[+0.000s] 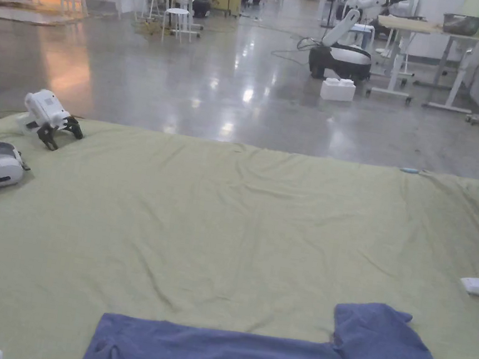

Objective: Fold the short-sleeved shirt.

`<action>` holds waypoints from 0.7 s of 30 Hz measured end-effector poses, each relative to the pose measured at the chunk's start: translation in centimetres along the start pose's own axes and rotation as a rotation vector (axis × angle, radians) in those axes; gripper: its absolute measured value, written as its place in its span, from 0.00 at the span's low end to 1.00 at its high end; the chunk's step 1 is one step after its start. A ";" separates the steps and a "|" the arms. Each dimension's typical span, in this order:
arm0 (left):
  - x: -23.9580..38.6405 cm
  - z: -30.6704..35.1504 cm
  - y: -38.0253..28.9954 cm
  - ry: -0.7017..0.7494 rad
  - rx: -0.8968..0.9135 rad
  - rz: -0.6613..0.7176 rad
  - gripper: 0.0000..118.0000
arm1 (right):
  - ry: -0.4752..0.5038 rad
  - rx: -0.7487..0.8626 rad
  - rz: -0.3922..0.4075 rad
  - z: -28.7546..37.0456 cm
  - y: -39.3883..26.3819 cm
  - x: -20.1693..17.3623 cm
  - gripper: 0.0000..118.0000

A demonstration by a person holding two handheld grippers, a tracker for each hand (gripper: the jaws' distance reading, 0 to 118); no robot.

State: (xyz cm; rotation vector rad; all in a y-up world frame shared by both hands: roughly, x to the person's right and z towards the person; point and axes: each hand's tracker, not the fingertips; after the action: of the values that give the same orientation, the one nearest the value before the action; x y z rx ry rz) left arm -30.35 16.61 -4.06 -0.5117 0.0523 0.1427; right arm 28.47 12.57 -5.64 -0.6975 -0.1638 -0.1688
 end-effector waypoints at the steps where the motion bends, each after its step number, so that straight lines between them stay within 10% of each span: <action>1: 0.7 1.7 1.4 -0.012 0.090 -0.006 0.75 | 0.054 0.068 -0.009 1.5 0.9 -0.7 0.65; 9: 7.9 11.9 6.4 0.084 0.529 -0.176 0.73 | 0.222 0.573 0.139 12.4 4.1 -7.3 0.62; 11: 9.1 12.8 5.6 0.137 0.579 -0.242 0.52 | 0.273 0.595 0.203 13.2 4.0 -8.3 0.42; 13: 9.5 13.2 4.7 0.111 0.562 -0.245 0.02 | 0.246 0.598 0.215 13.6 3.5 -9.1 0.00; 21: 9.0 12.6 5.0 0.028 0.462 -0.205 0.00 | 0.221 0.586 0.257 12.8 3.1 -9.4 0.00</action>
State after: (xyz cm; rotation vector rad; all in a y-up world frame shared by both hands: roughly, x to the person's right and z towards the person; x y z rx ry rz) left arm -22.01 28.19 3.73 -0.0559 0.0575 -0.0779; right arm 18.77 24.12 0.18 -0.1097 0.0898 0.0522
